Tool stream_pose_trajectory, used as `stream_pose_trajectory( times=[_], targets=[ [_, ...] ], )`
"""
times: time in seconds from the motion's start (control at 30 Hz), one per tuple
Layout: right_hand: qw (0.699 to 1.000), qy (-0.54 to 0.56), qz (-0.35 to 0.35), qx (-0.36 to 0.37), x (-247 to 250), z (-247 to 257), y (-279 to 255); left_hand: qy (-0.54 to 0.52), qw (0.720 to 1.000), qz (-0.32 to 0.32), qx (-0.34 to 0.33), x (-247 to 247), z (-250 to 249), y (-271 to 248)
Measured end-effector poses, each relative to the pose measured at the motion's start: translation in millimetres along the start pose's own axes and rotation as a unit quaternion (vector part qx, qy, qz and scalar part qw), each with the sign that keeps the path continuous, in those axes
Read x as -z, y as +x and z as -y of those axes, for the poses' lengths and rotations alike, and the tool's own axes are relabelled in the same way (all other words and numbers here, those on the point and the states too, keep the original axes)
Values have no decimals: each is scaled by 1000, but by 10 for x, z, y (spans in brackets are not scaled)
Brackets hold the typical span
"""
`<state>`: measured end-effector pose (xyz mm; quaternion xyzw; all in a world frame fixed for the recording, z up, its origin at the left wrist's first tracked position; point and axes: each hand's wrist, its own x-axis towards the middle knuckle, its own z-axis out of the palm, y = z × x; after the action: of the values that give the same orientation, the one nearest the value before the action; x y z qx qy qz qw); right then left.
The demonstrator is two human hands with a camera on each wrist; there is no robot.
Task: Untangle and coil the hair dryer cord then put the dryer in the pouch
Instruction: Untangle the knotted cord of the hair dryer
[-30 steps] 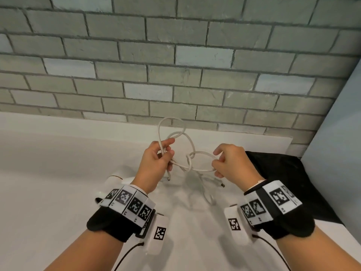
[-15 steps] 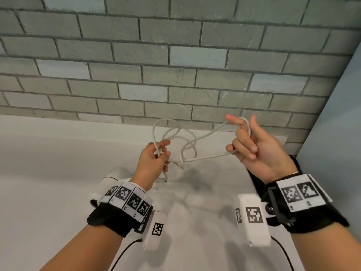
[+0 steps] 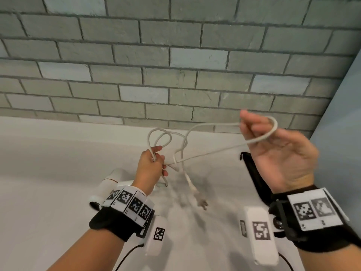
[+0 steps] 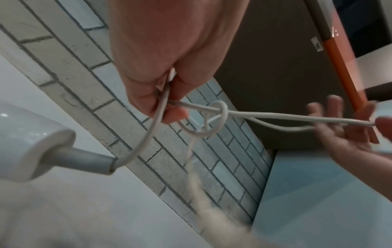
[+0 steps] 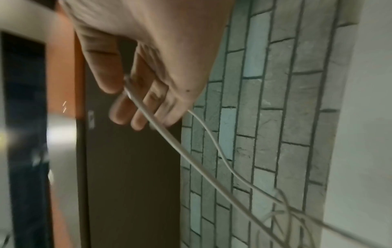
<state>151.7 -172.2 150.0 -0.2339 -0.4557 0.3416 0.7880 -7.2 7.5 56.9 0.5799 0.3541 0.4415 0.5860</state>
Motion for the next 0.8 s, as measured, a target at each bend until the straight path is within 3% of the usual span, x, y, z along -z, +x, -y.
stream_pose_trajectory(
  times=[0.03, 0.1, 0.17, 0.2, 0.3, 0.4, 0.5, 0.57, 0.63, 0.73, 0.8],
  targets=[
    [998, 15, -48, -39, 63, 17, 5, -4, 1000, -12, -5, 19, 13, 19],
    [979, -73, -117, -149, 224, 20, 18, 6, 999, -29, -24, 52, 41, 46],
    [952, -165, -92, -243, 349, -12, -4, 40, 997, -31, -55, 72, 65, 51],
    [949, -170, -82, -254, 424, -33, -25, 55, 996, -31, -65, 80, 80, 51],
    [984, -55, -103, -134, 528, -22, -47, 74, 995, -35, -60, 119, 153, 69],
    [985, 49, -161, -21, 615, -2, -19, 77, 995, -33, -56, 140, 186, 90],
    [978, 114, -158, -72, 684, -41, -17, 82, 993, -31, -76, 125, 146, 102],
    [981, 58, -153, -109, 712, -78, -36, 84, 992, -27, -86, 126, 119, 108],
    [984, 3, -163, -75, 699, -112, -54, 93, 992, -32, -83, 147, 113, 110],
    [989, 33, -143, 19, 640, -125, -45, 101, 992, -48, -56, 184, 134, 141],
    [990, 46, -128, 40, 607, -106, -27, 115, 991, -52, -38, 195, 165, 158]
  ],
)
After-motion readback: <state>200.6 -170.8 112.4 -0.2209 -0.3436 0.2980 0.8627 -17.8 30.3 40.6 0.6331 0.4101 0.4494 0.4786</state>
